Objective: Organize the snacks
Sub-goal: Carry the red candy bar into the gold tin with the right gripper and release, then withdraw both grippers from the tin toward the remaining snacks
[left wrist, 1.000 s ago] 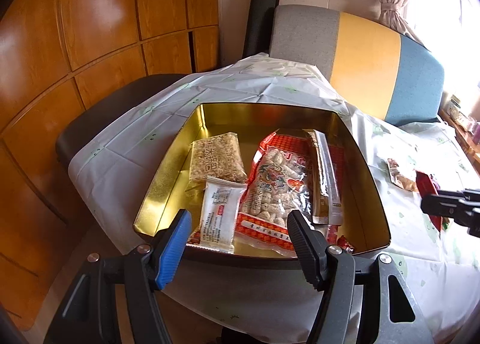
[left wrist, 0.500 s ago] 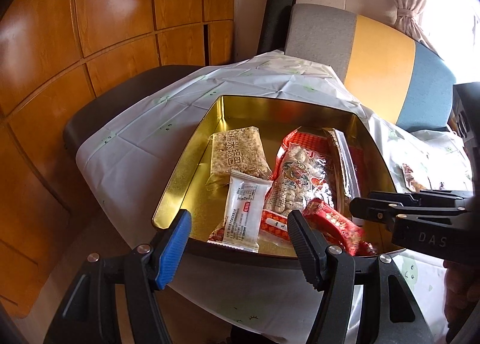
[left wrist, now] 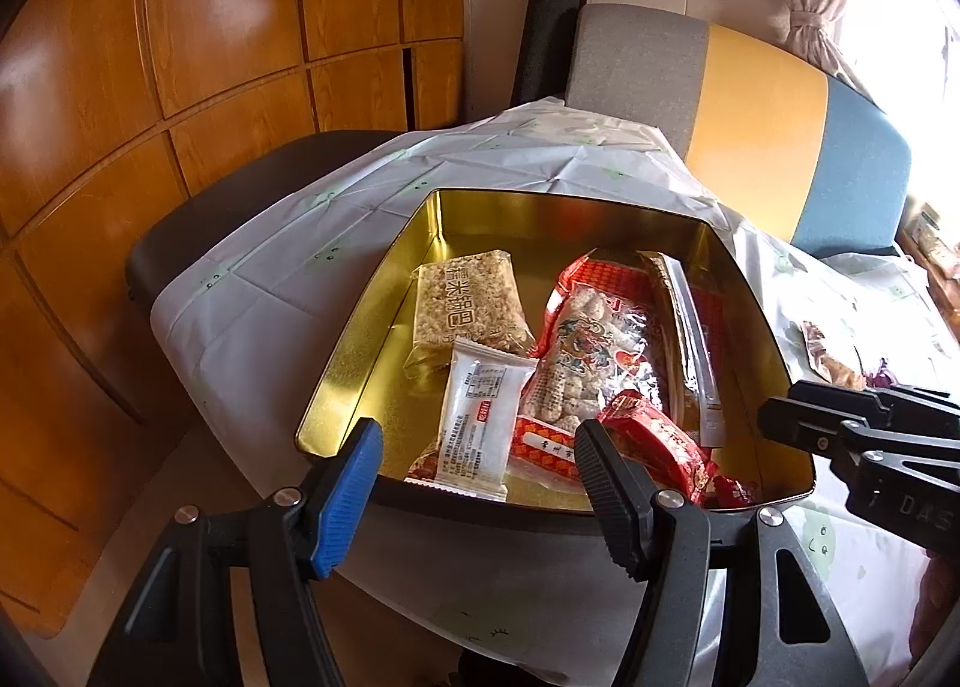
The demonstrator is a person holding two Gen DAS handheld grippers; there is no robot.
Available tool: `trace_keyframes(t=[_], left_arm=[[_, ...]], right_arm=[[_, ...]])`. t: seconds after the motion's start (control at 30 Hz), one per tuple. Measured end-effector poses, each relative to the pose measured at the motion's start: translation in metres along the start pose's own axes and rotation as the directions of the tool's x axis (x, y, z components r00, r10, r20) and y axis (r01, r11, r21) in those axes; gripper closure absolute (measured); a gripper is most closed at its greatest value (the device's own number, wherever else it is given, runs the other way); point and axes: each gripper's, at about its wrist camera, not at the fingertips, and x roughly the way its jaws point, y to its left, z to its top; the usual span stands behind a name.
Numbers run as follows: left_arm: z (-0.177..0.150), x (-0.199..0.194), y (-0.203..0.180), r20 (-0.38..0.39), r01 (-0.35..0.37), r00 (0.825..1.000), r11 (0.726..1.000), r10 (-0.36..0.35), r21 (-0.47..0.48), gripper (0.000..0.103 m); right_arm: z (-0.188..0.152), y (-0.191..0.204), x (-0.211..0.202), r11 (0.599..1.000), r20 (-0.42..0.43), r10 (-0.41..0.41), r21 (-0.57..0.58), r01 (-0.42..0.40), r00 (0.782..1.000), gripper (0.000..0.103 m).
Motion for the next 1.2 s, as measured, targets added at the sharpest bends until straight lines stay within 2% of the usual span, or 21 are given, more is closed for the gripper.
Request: trace_keyframes(t=[0.3, 0.7, 0.93, 1.2], left_arm=[[0.001, -0.006, -0.017, 0.006, 0.009, 1.0, 0.999, -0.01, 0.045, 0.036], [0.002, -0.01, -0.04, 0.014, 0.023, 1.0, 0.994, -0.025, 0.105, 0.036], [0.005, -0.013, -0.056, 0.021, 0.03, 0.999, 0.989, -0.033, 0.148, 0.036], [0.008, -0.014, -0.079, 0.017, 0.037, 0.999, 0.979, -0.041, 0.199, 0.036]], right_arm=[[-0.013, -0.016, -0.032, 0.997, 0.071, -0.073, -0.009, 0.074, 0.995, 0.072], [-0.032, -0.075, -0.069, 0.982, 0.095, -0.182, 0.06, 0.177, 0.979, 0.072], [-0.049, -0.127, -0.093, 0.954, 0.079, -0.289, 0.109, 0.28, 0.954, 0.072], [-0.072, -0.199, -0.114, 0.893, 0.042, -0.418, 0.203, 0.402, 0.907, 0.072]])
